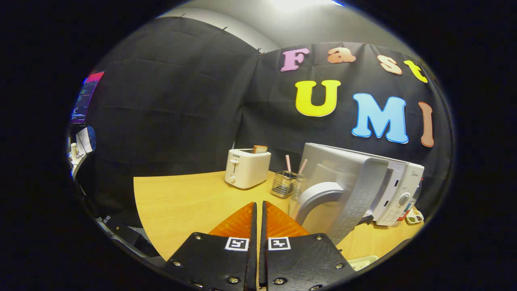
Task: Open the microwave, put the food inside, and close the microwave door.
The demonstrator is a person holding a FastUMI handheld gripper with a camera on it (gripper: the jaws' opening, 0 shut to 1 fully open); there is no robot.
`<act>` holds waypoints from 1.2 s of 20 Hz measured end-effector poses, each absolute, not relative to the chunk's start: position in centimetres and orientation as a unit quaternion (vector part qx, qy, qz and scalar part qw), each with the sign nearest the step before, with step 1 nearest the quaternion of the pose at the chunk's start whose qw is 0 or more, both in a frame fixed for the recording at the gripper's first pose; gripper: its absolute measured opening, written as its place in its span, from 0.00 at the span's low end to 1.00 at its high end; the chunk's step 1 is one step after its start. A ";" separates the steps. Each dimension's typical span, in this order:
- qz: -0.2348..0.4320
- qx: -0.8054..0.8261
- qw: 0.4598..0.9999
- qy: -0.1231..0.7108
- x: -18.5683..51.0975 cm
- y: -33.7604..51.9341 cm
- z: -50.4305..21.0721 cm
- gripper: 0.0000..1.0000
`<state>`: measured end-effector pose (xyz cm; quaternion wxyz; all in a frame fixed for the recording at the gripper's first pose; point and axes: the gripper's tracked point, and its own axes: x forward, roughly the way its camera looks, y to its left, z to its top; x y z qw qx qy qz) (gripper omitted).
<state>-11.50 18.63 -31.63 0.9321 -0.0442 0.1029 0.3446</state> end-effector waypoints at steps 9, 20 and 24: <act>0.235 0.011 0.960 0.153 -4.0 9.8 -33.2 0.03; 0.119 0.009 0.980 0.158 5.9 3.5 -35.2 0.03; 0.083 -0.007 0.985 0.150 9.4 2.7 -35.8 0.03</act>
